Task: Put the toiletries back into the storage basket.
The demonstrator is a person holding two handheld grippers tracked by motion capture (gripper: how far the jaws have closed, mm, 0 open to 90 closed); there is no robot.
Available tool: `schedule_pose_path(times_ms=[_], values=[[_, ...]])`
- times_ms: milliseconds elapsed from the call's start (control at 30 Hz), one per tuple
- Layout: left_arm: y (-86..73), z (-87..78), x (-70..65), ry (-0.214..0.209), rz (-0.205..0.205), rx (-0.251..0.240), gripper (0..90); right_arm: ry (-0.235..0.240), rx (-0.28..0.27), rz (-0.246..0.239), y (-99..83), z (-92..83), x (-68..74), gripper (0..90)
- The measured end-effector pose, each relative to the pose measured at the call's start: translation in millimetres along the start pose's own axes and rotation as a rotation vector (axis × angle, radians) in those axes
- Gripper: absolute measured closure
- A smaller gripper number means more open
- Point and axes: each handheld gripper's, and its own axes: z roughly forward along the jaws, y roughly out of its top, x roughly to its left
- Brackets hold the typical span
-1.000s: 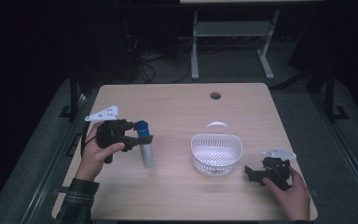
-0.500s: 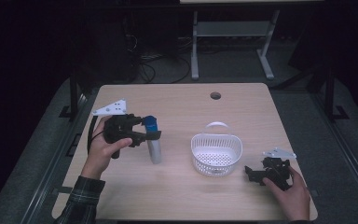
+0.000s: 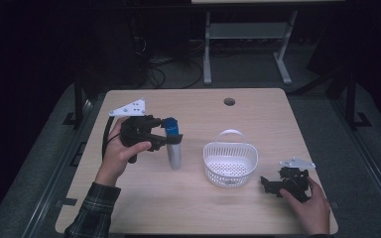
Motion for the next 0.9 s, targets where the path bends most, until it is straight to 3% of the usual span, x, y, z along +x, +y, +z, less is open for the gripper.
schedule_pose_path(times_ms=[900], values=[[38.7, 27.2, -5.4, -0.062, 0.033, -0.021, 38.2, 0.000, 0.000, 0.000, 0.0, 0.0, 0.0, 0.0]])
